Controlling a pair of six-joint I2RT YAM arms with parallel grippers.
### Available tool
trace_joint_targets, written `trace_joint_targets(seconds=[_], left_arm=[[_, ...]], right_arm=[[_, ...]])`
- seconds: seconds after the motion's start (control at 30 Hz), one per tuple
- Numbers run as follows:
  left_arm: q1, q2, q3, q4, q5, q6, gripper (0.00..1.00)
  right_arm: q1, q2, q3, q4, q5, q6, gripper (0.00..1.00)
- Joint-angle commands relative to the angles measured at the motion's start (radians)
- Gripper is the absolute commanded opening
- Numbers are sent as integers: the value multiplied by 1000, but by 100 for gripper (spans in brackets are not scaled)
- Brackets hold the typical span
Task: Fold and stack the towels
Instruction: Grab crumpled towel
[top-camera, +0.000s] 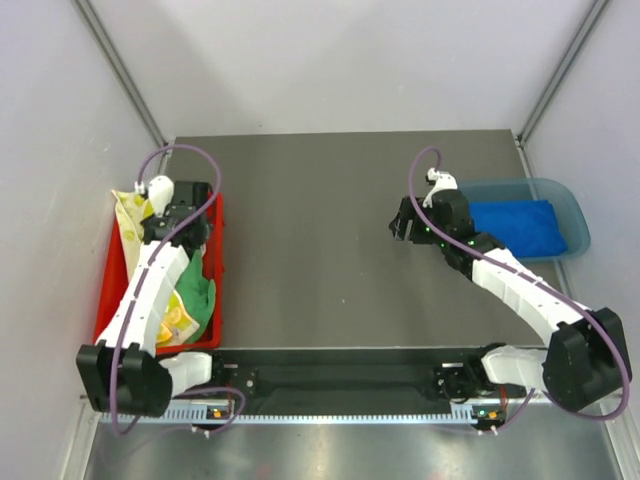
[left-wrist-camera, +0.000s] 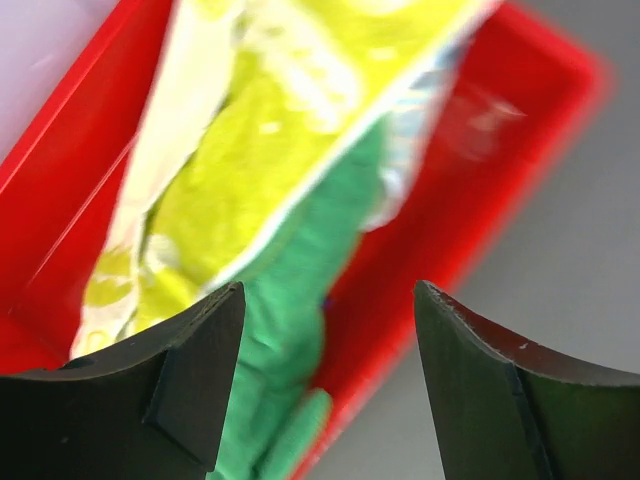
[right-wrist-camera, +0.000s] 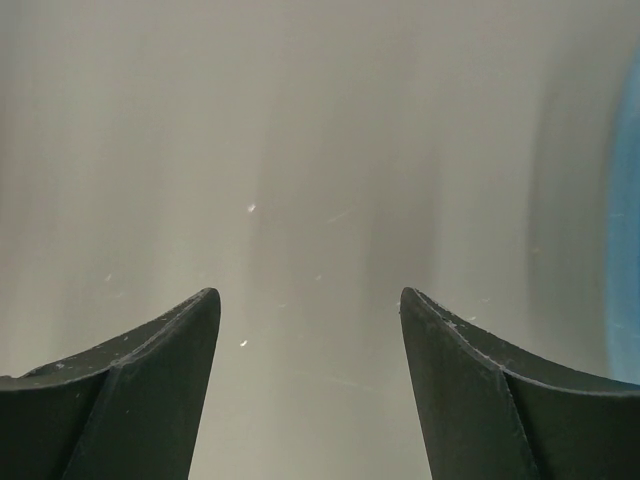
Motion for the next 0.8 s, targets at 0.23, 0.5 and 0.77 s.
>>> trace_joint_targets(seconds=[0.23, 0.5, 0.77], left_arm=[[289, 117, -153, 3, 84, -92, 71], [358, 168, -165, 27, 128, -79, 70], [393, 157, -185, 47, 168, -72, 60]], right_arm=[[18, -90, -36, 70, -105, -23, 73], [17, -95, -48, 68, -108, -21, 73], [17, -89, -64, 71, -90, -23, 73]])
